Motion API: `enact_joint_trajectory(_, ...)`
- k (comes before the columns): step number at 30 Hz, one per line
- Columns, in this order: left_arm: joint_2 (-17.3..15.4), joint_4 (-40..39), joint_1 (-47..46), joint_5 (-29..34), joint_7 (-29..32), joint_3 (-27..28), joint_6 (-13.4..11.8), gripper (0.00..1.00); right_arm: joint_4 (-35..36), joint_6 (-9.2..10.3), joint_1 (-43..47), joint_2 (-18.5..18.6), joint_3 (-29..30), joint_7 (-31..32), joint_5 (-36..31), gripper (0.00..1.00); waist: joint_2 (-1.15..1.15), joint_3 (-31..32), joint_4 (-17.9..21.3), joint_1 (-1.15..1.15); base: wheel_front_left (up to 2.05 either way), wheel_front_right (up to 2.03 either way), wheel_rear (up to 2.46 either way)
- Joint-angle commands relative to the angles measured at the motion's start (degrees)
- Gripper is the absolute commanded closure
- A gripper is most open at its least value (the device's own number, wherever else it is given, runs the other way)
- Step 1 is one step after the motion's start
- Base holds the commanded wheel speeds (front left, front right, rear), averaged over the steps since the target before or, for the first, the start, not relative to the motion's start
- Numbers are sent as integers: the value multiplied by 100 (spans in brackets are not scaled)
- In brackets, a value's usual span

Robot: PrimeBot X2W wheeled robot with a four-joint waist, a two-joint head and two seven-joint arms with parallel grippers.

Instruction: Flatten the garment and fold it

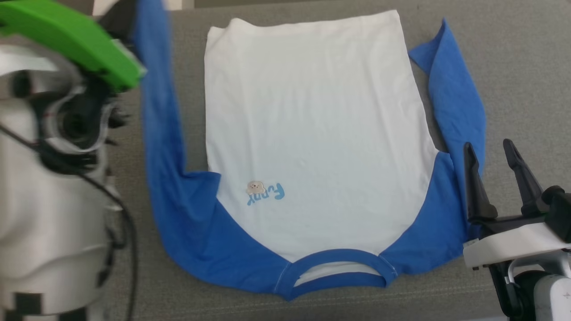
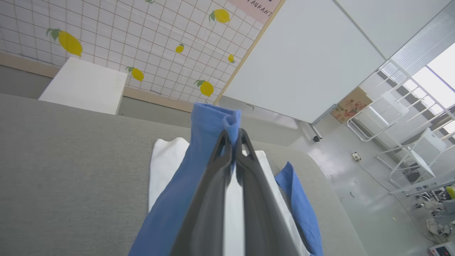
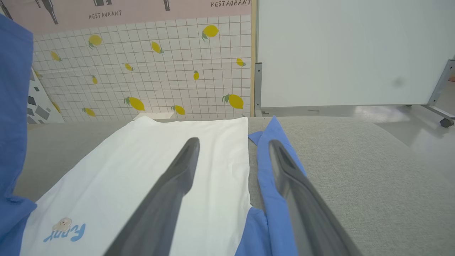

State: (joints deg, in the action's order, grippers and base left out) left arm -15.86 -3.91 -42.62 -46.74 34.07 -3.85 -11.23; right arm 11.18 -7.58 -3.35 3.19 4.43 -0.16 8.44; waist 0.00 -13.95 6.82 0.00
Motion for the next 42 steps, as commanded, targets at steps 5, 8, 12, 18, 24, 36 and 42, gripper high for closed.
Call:
enact_joint_trajectory(5, 973, 337, -216, -206, -207, -595, -156, 100, 48, 9, 154, -25, -53, 38, 19, 0, 0, 297, 20, 0, 0, 0, 0)
enact_joint_trajectory(8, 1205, 738, -304, -298, -482, -894, -197, 100, 33, 9, 169, -28, -56, 36, 49, 0, 0, 269, 138, 0, 0, 0, 0)
enact_joint_trajectory(12, 1291, 1411, -422, -755, -1257, -1306, -402, 100, -15, 9, 125, -30, -145, 23, 137, 0, 0, 133, 402, 0, 0, 0, 0)
enact_joint_trajectory(18, 1296, 2352, -634, -1906, -2537, -2488, -754, 100, -132, 9, -62, -30, -308, -55, 248, 0, 0, -165, 890, 0, 0, 0, 0)
enact_joint_trajectory(24, 1297, 3228, -1047, -2435, -3225, -3414, -838, 100, -367, 9, -307, -31, -569, -223, 407, 0, 0, -453, 1377, 0, 0, 0, 0)
enact_joint_trajectory(36, 1298, 5083, -1691, -1878, -3014, -4778, -472, 100, -891, 9, -537, -31, -893, -633, 674, 0, 0, -890, 1830, 0, 0, 0, 0)
enact_joint_trajectory(42, 1298, 5353, -1734, -1819, -2630, -5215, -96, 0, -1035, 9, -639, -31, -905, -744, 720, 0, 0, -955, 1756, 0, 0, 0, 0)
